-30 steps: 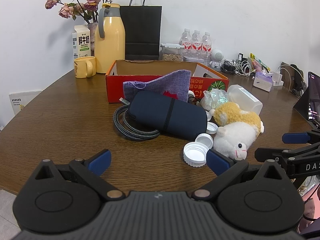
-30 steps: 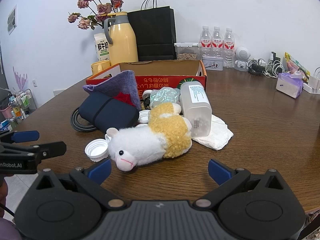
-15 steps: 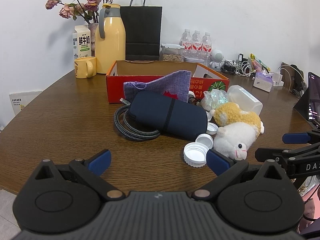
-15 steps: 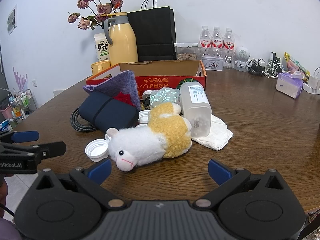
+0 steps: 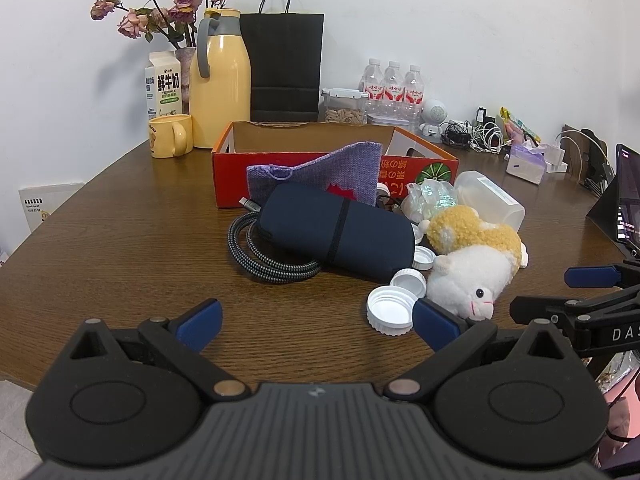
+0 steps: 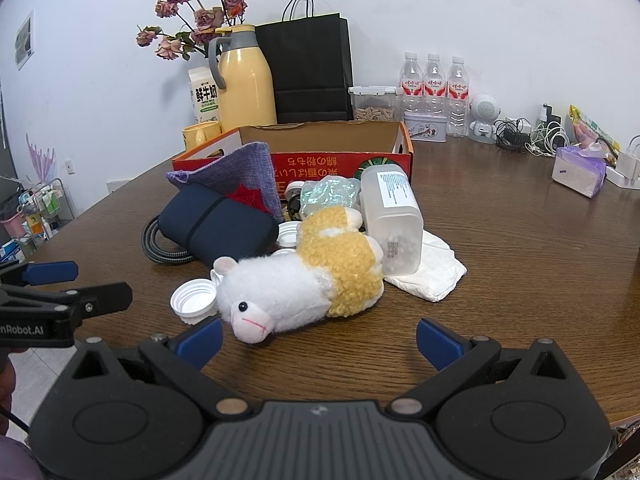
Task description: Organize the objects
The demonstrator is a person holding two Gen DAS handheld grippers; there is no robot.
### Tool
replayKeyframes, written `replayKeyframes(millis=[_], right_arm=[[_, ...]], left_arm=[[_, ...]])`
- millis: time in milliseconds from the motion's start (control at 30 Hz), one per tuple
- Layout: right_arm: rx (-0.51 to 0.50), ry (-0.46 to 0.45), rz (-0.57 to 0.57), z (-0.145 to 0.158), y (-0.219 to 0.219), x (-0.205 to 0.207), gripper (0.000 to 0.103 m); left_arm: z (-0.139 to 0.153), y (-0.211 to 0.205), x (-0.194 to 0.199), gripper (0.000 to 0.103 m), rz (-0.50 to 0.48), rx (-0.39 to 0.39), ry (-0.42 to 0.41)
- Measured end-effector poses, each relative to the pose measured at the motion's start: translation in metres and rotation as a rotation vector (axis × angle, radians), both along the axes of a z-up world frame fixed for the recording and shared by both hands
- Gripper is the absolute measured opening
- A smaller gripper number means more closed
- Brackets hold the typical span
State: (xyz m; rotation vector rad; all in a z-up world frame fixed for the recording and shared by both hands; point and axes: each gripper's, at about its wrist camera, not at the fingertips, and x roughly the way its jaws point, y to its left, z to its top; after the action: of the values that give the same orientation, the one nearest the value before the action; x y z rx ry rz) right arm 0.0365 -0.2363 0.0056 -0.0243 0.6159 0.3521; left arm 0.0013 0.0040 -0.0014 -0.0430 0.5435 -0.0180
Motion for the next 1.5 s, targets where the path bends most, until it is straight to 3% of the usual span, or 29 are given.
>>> replayKeyframes(millis=[933, 1267, 1367, 1467, 1500], right_arm=[[-0.002, 0.005, -0.001, -0.002, 0.0, 0.001, 0.103], [0.005, -0.006, -0.011, -0.004, -0.008, 0.005, 0.103], [0.006, -0.014, -0.02, -0.002, -0.012, 0.009, 0.103], [0.007, -0.019, -0.02, -0.001, -0.014, 0.013, 0.103], [0.007, -0.02, -0.019, -0.001, -0.015, 0.015, 0.103]], left_arm=[[-0.007, -0.003, 0.0, 0.103, -0.005, -0.002, 0.009], [-0.014, -0.017, 0.014, 0.103, -0.088, 0.015, 0.028], [-0.018, -0.026, 0.024, 0.095, -0.122, 0.027, 0.045], [-0.025, -0.034, 0.034, 0.078, -0.156, 0.037, 0.072], [-0.027, -0.037, 0.037, 0.067, -0.168, 0.039, 0.082]])
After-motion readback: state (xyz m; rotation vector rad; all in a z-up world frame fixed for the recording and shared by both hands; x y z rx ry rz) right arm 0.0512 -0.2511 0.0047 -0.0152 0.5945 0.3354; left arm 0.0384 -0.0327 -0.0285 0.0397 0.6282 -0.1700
